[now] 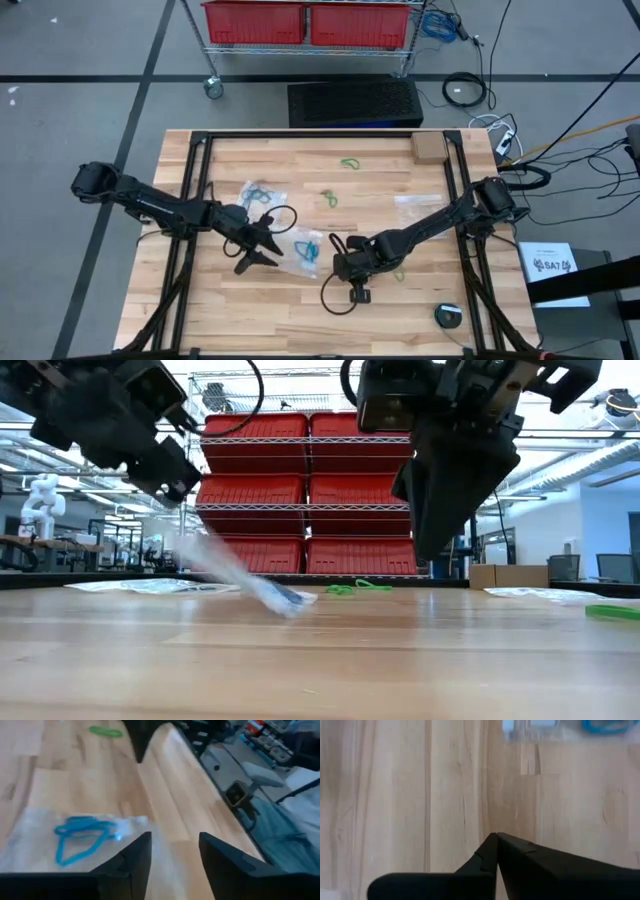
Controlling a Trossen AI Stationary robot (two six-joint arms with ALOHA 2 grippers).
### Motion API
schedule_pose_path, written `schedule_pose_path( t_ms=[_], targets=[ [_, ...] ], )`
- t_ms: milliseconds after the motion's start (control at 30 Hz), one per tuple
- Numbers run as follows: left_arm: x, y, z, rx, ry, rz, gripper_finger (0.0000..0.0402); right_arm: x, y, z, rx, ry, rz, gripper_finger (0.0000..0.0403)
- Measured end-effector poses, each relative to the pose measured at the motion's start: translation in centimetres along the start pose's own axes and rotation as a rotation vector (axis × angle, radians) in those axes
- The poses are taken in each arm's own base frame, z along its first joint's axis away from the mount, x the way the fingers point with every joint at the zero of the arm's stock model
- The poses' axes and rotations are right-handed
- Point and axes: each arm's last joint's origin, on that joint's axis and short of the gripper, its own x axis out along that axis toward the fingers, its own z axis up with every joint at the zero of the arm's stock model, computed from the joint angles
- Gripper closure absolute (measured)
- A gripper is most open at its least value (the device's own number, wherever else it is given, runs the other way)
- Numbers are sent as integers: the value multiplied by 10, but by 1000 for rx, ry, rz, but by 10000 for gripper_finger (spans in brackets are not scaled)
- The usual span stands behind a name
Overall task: Sort rubber bands
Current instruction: Put the blue rubber band into the bottom left transparent zip bag
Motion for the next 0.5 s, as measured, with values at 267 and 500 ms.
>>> schedule_pose_path(
  t_ms=[267,500],
  targets=[
    [3,-14,14,81,-79,-75,219,6,-5,7,23,-68,-57,403],
    [10,2,-1,97,46,87,234,3,-44,25,30,-171,-234,403]
  ],
)
